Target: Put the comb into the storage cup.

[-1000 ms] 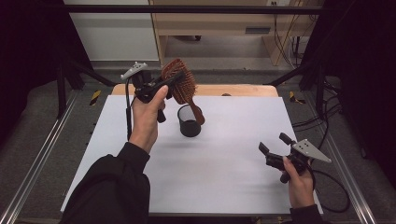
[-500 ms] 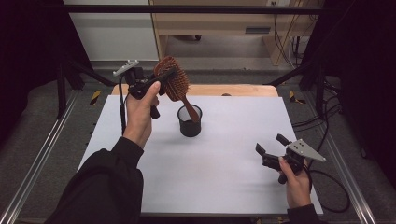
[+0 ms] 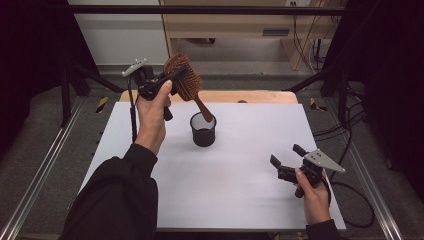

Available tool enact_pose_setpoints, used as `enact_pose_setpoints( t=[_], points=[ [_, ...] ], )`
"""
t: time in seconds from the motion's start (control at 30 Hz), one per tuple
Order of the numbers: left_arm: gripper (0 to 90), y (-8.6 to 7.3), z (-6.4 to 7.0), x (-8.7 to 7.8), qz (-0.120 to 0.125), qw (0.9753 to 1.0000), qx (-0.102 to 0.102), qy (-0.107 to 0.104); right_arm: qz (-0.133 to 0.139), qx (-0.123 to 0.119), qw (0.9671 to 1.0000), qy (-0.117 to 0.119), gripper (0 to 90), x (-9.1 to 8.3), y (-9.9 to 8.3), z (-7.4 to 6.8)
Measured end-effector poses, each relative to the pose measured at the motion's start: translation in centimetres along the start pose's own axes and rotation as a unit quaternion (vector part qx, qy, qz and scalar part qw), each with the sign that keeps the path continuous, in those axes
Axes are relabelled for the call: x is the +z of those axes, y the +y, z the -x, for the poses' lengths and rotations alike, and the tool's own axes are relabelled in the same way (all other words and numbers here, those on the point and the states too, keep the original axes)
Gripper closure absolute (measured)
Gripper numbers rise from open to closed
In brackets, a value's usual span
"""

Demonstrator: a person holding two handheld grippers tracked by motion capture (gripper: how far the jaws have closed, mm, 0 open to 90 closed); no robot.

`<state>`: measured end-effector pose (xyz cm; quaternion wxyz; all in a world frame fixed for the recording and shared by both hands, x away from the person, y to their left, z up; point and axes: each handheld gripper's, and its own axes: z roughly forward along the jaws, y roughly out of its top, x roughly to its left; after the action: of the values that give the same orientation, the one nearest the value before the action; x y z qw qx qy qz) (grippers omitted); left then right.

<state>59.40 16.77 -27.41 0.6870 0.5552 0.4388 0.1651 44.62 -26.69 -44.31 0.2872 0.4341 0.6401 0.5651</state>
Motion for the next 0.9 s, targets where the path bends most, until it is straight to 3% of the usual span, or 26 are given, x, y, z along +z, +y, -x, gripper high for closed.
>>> enact_pose_setpoints(
  t=[0.37,0.67,0.8,0.9],
  points=[
    [51.0,0.71,0.08,-0.53,0.003,0.9996,0.025,0.01,-0.002,0.001,1.0,0.003,3.2,0.14,-0.01,-0.2],
    [51.0,0.87,-0.38,-0.63,0.006,0.9995,0.027,0.017,-0.007,-0.003,0.9999,0.007,3.2,0.22,-0.07,-0.3],
    [51.0,0.69,-0.38,-0.54,0.003,0.999,0.039,0.02,-0.006,0.0,0.9999,0.011,3.2,0.26,-0.07,-0.34],
    [51.0,0.64,-0.42,-0.34,0.007,0.9992,0.033,0.021,-0.008,0.001,0.9999,0.014,3.2,0.33,-0.16,-0.3]
  ],
)
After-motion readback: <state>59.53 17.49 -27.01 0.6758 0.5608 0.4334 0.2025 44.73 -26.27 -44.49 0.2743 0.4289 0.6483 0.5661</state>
